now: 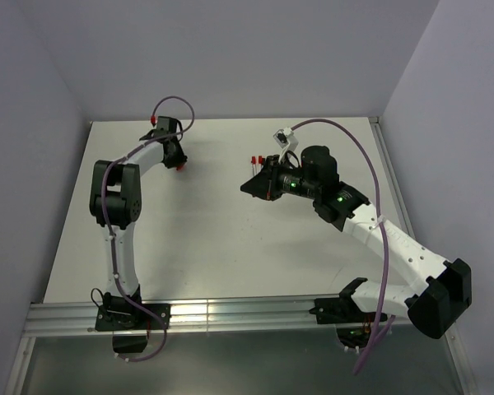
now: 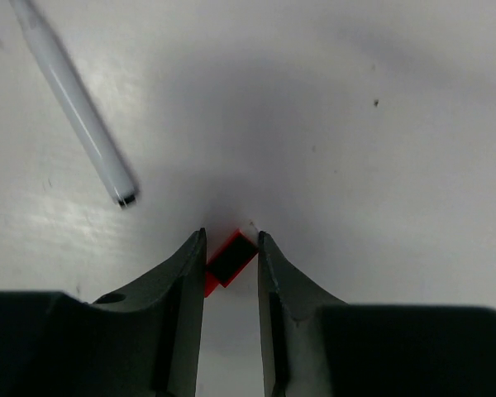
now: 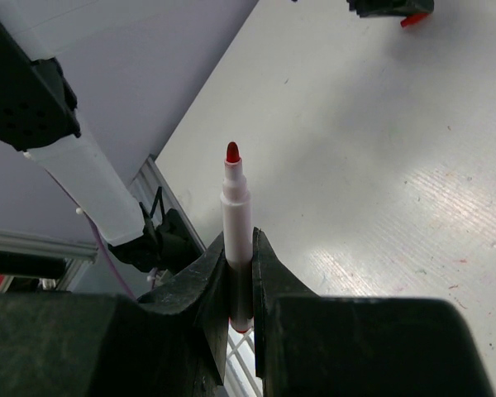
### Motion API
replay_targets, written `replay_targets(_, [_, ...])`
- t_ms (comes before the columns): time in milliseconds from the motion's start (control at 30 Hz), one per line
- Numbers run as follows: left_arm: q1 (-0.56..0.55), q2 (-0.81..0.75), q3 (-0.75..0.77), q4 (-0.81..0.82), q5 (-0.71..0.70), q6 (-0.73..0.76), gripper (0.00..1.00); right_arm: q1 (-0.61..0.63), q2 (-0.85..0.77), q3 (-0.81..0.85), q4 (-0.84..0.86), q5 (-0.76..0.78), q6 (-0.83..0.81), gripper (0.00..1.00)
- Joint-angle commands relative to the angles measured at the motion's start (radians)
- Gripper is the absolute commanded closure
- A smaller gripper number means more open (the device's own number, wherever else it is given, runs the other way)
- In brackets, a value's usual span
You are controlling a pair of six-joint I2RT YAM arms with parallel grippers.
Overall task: Insert the pens into the pen caps
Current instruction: Move the pen cap to the center of the board.
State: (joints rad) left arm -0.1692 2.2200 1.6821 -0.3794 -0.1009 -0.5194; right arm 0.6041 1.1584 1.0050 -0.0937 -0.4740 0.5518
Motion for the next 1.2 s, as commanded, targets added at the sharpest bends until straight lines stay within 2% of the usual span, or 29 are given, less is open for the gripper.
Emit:
replay_targets(0, [-0.053, -0.074, -0.093, -0.065, -0.088, -0.148, 0.73, -0.006, -0.034, -0.005, 0.051, -0.025, -0.013, 1.00])
replay_targets(200, [-0.092, -0.155, -0.206, -0.035, -0.105, -0.226, 0.69, -0.006, -0.043, -0.008, 0.051, -0.026, -0.016, 1.00])
replay_targets(333, [-0.107, -0.201, -0.277, -0.010, -0.115, -0.266, 0.63, -0.006, -0.043, -0.008, 0.051, -0.028, -0.016, 1.00])
replay_targets(667, [-0.125, -0.232, -0.300, 0.000, -0.122, -0.249, 0.48, -0.006, -0.040, -0.006, 0.049, -0.022, -0.020, 1.00])
replay_targets(900, [-0.125, -0.229, -0.277, -0.042, -0.149, -0.199, 0.57, -0.006, -0.037, -0.006, 0.048, -0.021, -0.020, 1.00])
replay_targets(1100, [-0.125, -0.203, -0.240, -0.070, -0.120, -0.094, 0.57, -0.006, -0.034, -0.006, 0.051, -0.021, -0.018, 1.00])
replay_targets(1167, [-0.125, -0.185, -0.211, -0.102, -0.115, -0.067, 0.60, -0.006, -0.035, -0.008, 0.051, -0.020, -0.018, 1.00])
